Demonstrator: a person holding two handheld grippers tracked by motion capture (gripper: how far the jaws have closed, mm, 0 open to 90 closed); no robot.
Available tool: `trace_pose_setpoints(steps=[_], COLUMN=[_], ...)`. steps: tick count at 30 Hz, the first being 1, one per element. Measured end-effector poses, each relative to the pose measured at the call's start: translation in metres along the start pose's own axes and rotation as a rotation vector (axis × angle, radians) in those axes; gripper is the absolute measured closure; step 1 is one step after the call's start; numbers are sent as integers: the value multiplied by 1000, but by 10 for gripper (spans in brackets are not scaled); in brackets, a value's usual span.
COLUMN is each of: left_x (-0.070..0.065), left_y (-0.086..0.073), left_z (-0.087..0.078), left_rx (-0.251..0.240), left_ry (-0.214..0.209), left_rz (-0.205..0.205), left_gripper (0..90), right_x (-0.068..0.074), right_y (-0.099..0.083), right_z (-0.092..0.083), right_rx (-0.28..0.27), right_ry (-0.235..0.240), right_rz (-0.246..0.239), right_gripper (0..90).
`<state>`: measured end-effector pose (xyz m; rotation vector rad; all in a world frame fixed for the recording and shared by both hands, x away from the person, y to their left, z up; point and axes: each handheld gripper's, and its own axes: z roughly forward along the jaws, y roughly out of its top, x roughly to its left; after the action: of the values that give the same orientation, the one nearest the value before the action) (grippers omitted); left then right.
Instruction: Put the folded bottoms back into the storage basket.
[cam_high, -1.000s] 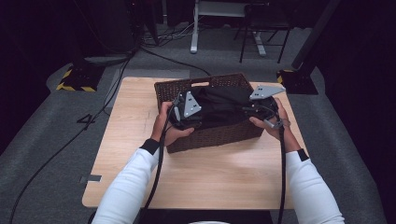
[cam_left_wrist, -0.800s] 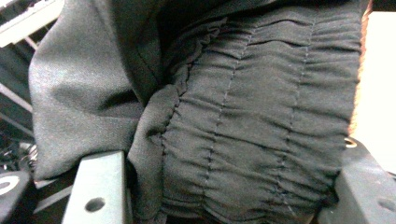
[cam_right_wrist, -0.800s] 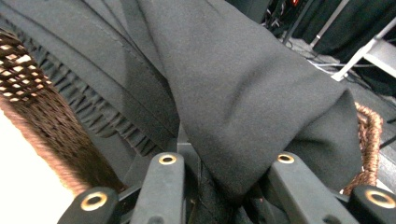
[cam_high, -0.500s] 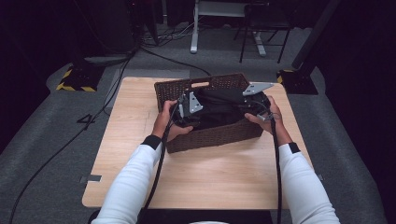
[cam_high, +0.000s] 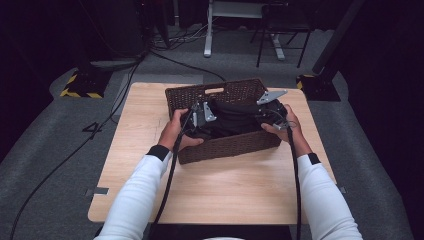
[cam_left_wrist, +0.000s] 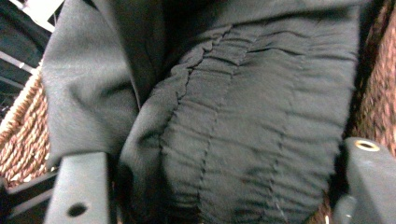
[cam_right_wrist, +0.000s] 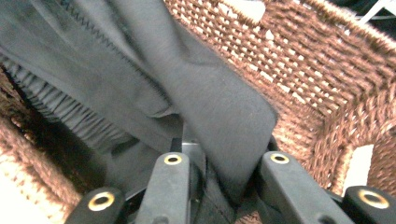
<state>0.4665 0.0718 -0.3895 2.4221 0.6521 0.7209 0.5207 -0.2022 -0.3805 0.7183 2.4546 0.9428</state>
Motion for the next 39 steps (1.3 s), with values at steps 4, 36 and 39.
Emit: trace_pose_setpoints(steps=[4, 36, 39], left_x=[0, -3, -8], left_y=[0, -27, -32], left_z=[0, -60, -69], left_rx=[42, -153, -173], left_ry=[-6, -101, -115], left_rz=[-1, -134, -129], left_gripper=[296, 183, 184], right_x=[2, 11, 15], right_y=[-3, -12, -18], right_z=[5, -42, -50], right_rx=[52, -13, -13], right_ry=[5, -44, -56], right_rz=[-14, 19, 6], right_gripper=[753, 270, 276])
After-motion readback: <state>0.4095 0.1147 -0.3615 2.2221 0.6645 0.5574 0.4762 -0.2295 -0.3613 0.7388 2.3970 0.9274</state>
